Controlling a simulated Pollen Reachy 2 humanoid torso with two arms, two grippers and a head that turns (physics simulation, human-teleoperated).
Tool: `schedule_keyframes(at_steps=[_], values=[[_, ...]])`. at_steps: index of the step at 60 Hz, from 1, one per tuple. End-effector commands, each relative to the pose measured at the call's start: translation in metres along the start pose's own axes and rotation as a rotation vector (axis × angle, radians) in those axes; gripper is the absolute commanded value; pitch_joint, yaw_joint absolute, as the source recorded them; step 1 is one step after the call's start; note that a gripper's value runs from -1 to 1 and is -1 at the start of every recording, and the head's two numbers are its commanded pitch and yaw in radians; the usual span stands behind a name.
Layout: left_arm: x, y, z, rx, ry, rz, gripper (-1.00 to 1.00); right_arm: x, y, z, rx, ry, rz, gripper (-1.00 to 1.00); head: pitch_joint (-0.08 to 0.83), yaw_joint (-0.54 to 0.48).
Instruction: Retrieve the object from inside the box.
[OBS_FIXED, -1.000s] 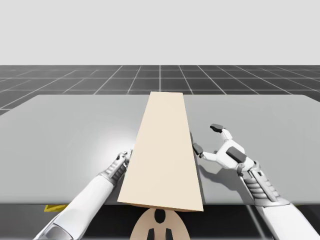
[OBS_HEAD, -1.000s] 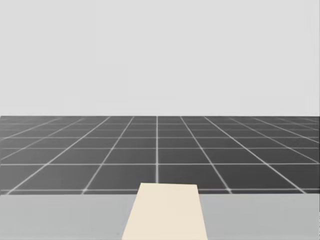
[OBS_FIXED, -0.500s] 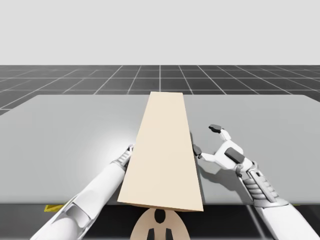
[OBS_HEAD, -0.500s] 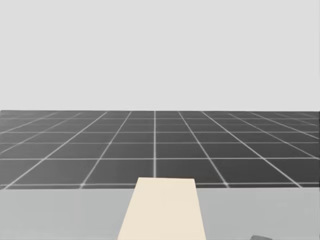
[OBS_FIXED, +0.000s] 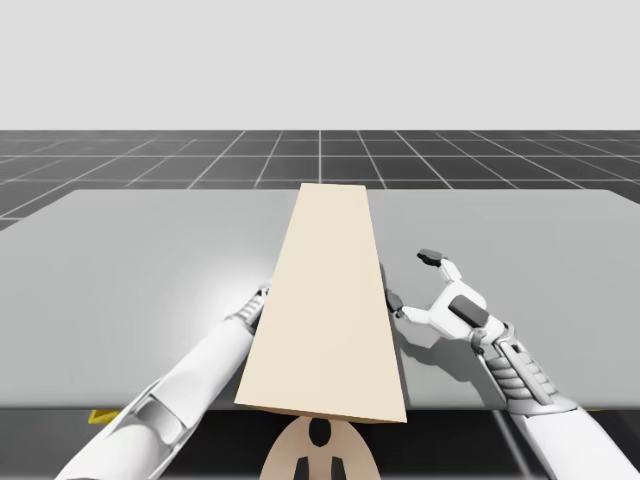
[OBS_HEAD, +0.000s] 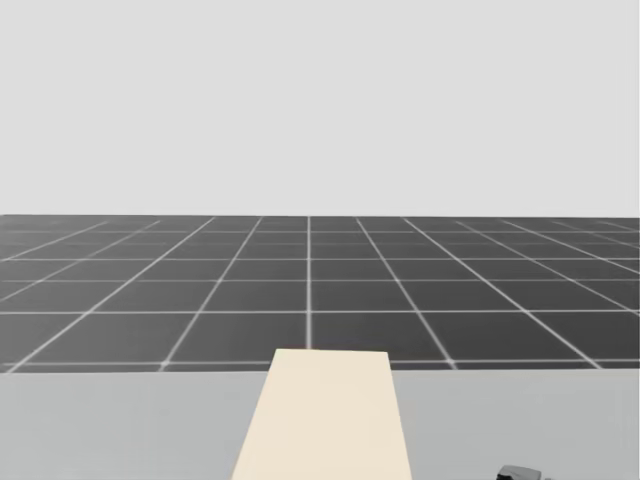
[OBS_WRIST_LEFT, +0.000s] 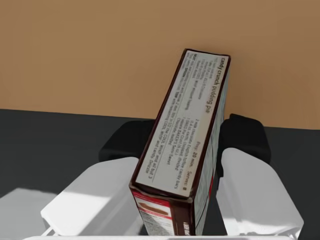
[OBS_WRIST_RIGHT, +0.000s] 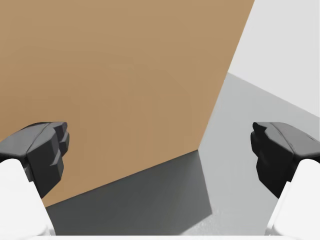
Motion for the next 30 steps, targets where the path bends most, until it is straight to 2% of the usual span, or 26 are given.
schedule_keyframes(at_steps=[1,10,30], values=[[-0.002,-0.007,0.004,-0.035,-0.006,0.029,1.0,0.0,-0.001,0.0,-0.001,0.001,-0.002,-1.0,0.028,-0.02],[-0.002,-0.007,0.031,-0.002,0.003,0.026,1.0,0.0,-0.002,0.001,-0.007,0.002,-0.005,-1.0,0.029,-0.02],[-0.003,-0.008,0.114,0.126,-0.012,0.03,1.0,0.0,-0.007,0.004,-0.017,-0.001,-0.014,-1.0,0.019,-0.01]])
